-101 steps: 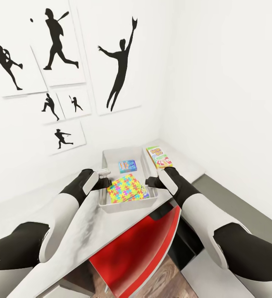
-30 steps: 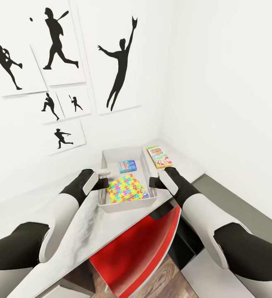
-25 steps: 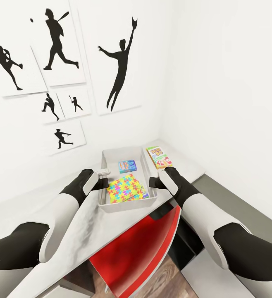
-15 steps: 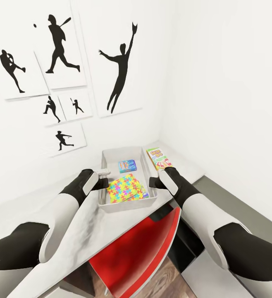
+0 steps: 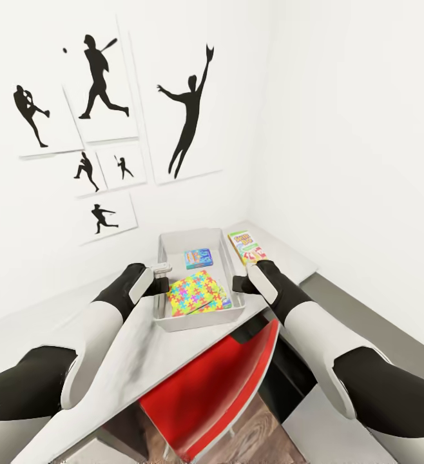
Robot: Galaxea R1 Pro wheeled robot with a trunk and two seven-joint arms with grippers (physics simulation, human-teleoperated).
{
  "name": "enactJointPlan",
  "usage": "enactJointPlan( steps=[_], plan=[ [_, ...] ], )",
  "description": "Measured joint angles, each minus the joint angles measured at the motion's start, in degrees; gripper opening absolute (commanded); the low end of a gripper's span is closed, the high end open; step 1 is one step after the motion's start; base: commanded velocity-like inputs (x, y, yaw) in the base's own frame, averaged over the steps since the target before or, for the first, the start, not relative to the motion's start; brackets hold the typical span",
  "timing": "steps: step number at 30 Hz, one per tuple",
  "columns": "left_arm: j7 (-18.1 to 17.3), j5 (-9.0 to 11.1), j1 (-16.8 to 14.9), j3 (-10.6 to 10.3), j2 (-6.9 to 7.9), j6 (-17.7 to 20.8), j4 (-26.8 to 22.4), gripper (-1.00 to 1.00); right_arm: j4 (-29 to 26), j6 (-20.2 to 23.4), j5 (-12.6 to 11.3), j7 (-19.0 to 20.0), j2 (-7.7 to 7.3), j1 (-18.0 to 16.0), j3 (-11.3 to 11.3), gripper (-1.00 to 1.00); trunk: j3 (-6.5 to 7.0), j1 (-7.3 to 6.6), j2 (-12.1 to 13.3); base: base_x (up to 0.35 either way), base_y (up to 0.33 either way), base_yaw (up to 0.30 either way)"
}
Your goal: Put all the toys in the child's room - the three board games (two on the bed and one on the table), the two jigsaw puzzles on the table, and the tennis ball on the table - inside the toy box on the table in the child's room.
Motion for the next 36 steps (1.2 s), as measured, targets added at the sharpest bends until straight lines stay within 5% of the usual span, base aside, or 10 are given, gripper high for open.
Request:
enactJointPlan(
  steps=[18,36],
  plan=[
    [-0.01,-0.03,0.0,0.02,-0.01,0.02,0.0,-1.0,0.0,0.02,0.01,0.02,-0.01,0.01,-0.01,-1.0,0.01,0.0,0.02,-0.166,0.11,0.0],
    [-0.04,0.02,0.0,0.0,0.05,0.08,-0.01,-1.0,0.0,0.04,0.12,0.03,0.05,0.02,-0.07,-1.0,0.01,0.0,0.02,-0.152,0.248,0.0]
  ],
)
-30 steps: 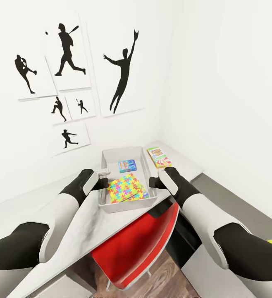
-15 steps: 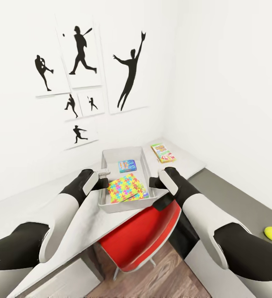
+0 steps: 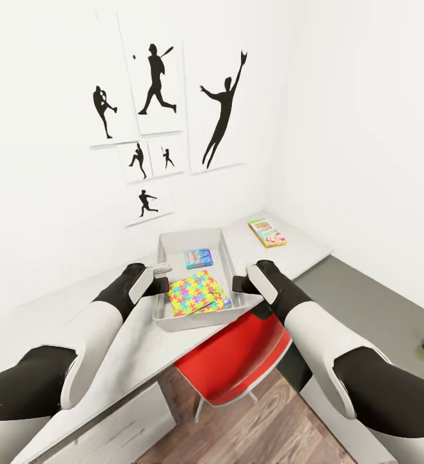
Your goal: Put all the toys in the child's room - the three board games (two on the bed and one on the table), the two jigsaw puzzles on the table, and the tennis ball on the table - inside the toy box on the table in the child's room.
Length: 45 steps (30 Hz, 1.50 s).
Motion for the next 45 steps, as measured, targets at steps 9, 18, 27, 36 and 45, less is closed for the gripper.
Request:
enactJointPlan(
  steps=[9,18,27,36,45],
  plan=[
    [-0.02,-0.24,0.0,0.22,-0.11,-0.03,-0.05,-1.0,0.0,0.12,1.06,0.87,-0.07,0.01,-0.49,-1.0,0.0,0.0,0.0,-0.142,0.262,0.0],
    [-0.04,-0.26,0.01,0.27,-0.11,-0.04,-0.07,-1.0,-0.01,0.2,1.6,1.15,-0.03,0.0,-0.69,-1.0,0.0,0.0,0.0,-0.142,0.262,0.0],
    [0.02,-1.07,-0.02,0.17,-0.1,0.06,-0.09,-1.0,1.16,-1.32,-0.13,1.3,-0.05,0.02,0.01,-1.0,0.0,0.0,0.0,-0.142,0.262,0.0],
    [0.01,-1.34,0.02,0.24,-0.12,0.03,-0.13,-1.0,1.52,-1.64,0.33,1.98,-0.04,0.02,-0.18,-1.0,0.01,0.0,0.0,-0.142,0.262,0.0],
    [0.01,-1.36,-0.02,0.24,-0.12,0.03,-0.13,-1.0,1.5,-1.66,0.43,2.05,-0.04,0.02,-0.24,-1.0,0.01,0.0,0.0,-0.142,0.262,0.0]
  ],
)
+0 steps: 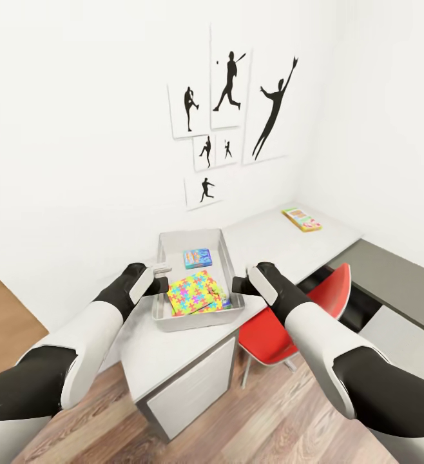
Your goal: Put all the toys in the child's room - the three board games (two on the bed and one on the table), the two jigsaw puzzles on the table, and the tennis ball on the table - inside the toy box on the table in the child's room.
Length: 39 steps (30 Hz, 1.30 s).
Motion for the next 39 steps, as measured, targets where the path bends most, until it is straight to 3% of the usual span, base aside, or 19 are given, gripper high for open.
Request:
enactJointPlan(
  steps=[11,16,39],
  plan=[
    [-0.01,0.04,0.0,0.01,-0.01,-0.03,-0.01,-1.0,-0.08,0.02,-0.07,-0.01,-0.05,0.0,0.05,-1.0,0.0,-0.01,-0.01,-0.117,0.214,0.0],
    [-0.06,0.9,0.0,-0.25,0.01,-1.09,0.01,-1.0,-0.99,0.21,1.08,-0.15,-0.04,-0.01,-0.13,-1.0,0.0,-0.02,-0.01,-0.011,0.023,0.0],
    [-0.05,0.74,0.0,-0.2,0.0,-0.92,-0.15,-1.0,-0.99,0.2,0.97,-0.03,-0.09,-0.01,-0.14,-1.0,-0.63,-0.02,-0.01,0.0,0.0,0.0]
  ],
)
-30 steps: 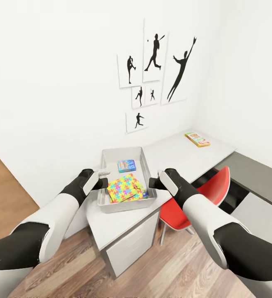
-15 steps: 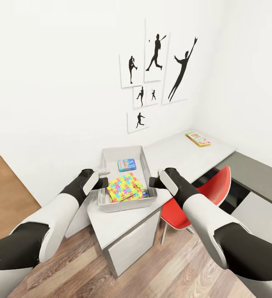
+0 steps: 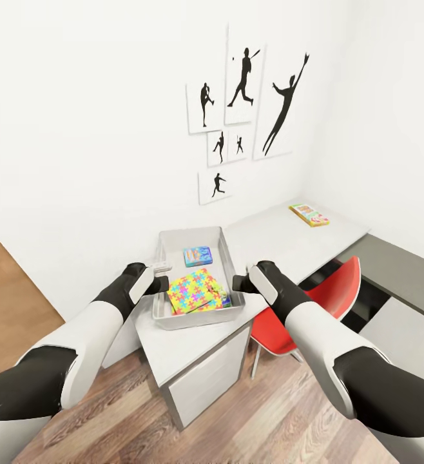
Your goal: Put all the toys in the child's room - the three board games (two on the bed and one on the table), the two jigsaw puzzles on the table, and the tennis ball on the table - inside the toy box on the table in the child's room.
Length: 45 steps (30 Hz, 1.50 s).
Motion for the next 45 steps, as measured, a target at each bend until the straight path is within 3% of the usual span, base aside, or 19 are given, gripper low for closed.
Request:
enactJointPlan(
  steps=[24,25,26,27,45],
  plan=[
    [-0.02,0.2,0.0,-0.04,0.03,-0.16,-0.02,-1.0,-0.32,0.12,0.12,-0.28,0.03,0.0,0.09,-1.0,-0.07,0.0,0.0,0.0,0.0,0.0],
    [-0.02,0.18,0.0,-0.03,0.02,-0.15,-0.02,-1.0,-0.3,0.12,0.1,-0.24,0.01,0.0,0.09,1.0,-0.07,0.0,0.0,0.0,0.0,0.0],
    [0.02,-0.14,0.0,-0.04,0.05,1.13,0.11,-1.0,-0.53,-0.53,-1.89,0.16,0.02,-0.03,0.51,1.0,-0.07,-0.01,-0.02,0.0,0.0,0.0],
    [-0.05,2.1,0.06,-0.15,0.01,0.92,0.51,1.0,-0.54,-0.6,-2.18,0.2,0.01,-0.03,0.53,1.0,-0.08,0.01,0.02,0.0,0.0,0.0],
    [0.0,1.66,0.02,-0.03,0.02,0.9,0.1,1.0,-0.54,-0.57,-2.18,1.53,-0.09,-0.03,0.51,1.0,-0.07,-0.01,-0.01,0.0,0.0,0.0]
  ],
)
